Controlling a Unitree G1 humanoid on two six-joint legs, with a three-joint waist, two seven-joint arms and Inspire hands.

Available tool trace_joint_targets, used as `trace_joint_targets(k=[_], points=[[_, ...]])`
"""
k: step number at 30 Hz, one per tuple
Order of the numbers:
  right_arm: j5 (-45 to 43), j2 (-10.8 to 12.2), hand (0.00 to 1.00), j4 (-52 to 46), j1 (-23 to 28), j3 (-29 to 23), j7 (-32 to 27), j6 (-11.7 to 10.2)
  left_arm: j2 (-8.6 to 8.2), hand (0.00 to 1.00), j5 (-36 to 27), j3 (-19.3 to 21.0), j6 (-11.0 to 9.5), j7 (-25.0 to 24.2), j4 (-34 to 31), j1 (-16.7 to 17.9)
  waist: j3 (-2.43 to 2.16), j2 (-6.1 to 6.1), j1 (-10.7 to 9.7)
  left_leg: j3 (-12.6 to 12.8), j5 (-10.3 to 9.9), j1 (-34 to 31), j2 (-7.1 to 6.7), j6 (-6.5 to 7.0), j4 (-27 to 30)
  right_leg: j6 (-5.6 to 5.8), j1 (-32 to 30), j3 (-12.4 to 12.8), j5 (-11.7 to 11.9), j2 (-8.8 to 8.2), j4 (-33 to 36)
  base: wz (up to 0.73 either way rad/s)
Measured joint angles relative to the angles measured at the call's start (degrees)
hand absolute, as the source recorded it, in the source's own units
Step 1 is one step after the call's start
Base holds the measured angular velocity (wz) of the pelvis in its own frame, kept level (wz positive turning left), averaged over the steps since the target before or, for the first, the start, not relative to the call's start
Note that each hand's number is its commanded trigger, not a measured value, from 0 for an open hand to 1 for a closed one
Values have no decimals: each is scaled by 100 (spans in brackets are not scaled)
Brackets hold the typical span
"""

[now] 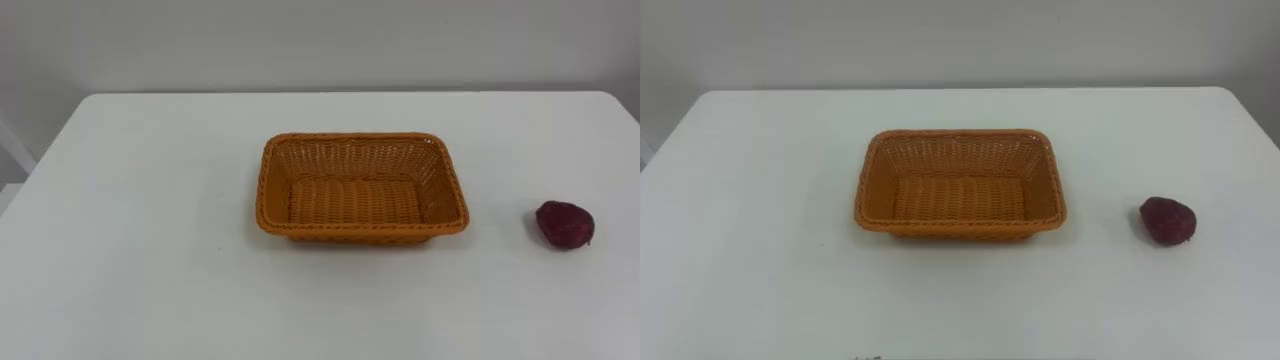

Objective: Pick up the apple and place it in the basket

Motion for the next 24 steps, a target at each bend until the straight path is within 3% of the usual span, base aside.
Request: trace_joint_targets(k=[7,12,18,21,23,24], points=[[166,-1,0,10,2,67,-83,-3,-8,0,-15,-19,-5,36,12,1,4,-8,18,3,0,6,1,0,15,-1,-8,7,-4,3,-1,0],[941,4,0,171,-9,-69,-502,-13,-26,0,-11,-8,-24,142,146,-21,6,-13,-5,2,-1,1,3,0,21,-2,-2,5,-5,5,-17,0],[3334,29,0,240,196,-733,-1261,5,-31,0,-18,285,-49,179,163,22,19,-28,-48,2,-1,45,1,0,-13,3,78,12,-9,4,-41,0],[4779,39,0,240,393,-1252,-1595,117,-43,0,-44,567,-127,256,160,123,48,-49,-228,10,-1,97,1,0,-63,3,93,33,-11,12,-74,-2],[6025,20,0,93,376,-2306,-2008,-28,-55,0,-58,903,-168,325,160,191,69,-55,-374,136,-1,105,21,0,-68,2,47,114,-11,29,-67,-22],[6296,16,0,-10,360,-2516,-2112,-114,-48,0,-64,988,-189,338,161,199,68,-56,-388,149,-1,105,28,0,-70,0,23,143,-13,35,-61,-22]])
